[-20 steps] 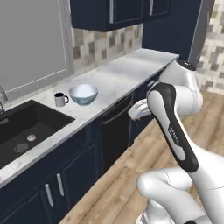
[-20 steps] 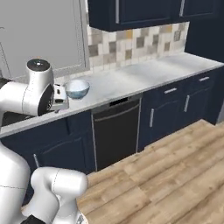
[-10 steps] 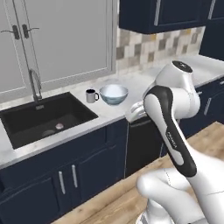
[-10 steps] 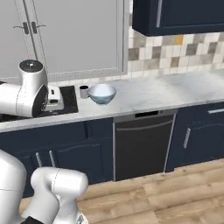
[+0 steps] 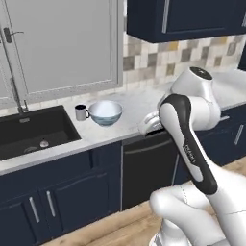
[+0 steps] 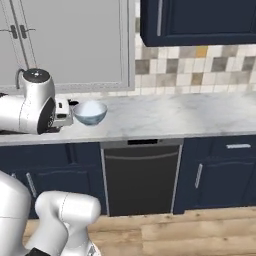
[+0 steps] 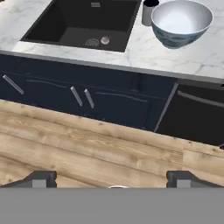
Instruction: Clear the mugs and bowl far away from the sink.
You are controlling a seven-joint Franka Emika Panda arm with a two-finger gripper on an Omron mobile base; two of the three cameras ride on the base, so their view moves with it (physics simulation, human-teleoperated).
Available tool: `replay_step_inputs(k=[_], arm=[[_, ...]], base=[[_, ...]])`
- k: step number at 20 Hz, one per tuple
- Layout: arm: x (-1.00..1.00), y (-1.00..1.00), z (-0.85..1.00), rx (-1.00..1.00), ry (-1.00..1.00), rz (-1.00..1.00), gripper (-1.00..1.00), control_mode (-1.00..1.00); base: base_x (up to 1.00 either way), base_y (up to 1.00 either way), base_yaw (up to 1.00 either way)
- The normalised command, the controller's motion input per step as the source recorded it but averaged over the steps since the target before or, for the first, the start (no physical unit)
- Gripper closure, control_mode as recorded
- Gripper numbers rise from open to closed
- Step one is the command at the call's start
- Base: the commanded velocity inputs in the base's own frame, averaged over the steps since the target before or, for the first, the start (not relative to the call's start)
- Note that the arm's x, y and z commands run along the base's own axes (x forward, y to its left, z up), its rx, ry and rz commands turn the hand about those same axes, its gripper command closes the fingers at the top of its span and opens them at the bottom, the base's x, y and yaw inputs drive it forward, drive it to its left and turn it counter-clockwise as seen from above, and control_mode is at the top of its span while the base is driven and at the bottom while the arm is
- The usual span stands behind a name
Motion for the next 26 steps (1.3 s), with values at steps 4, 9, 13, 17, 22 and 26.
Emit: replay_step_inputs(k=[4, 9, 13, 17, 22, 26], arm=[[0.00, 0.00, 0.00, 0.00, 0.00, 0.00, -1.00, 1.00], [0.00, 0.00, 0.00, 0.00, 0.00, 0.00, -1.00, 1.00], [0.00, 0.00, 0.00, 0.00, 0.00, 0.00, -1.00, 1.00], [0.00, 0.00, 0.00, 0.00, 0.00, 0.00, -1.00, 1.00], [0.54, -0.32, -0.63, -0.09, 0.21, 0.03, -1.00, -1.00], [0.88, -0.06, -0.55, -0.25, 0.20, 0.20, -1.00, -1.00]], base=[[0.62, -0.37, 0.39], [0.71, -0.02, 0.34], [0.74, -0.14, 0.14], [0.43, -0.14, 0.04], [0.00, 0.00, 0.00], [0.00, 0.00, 0.00]])
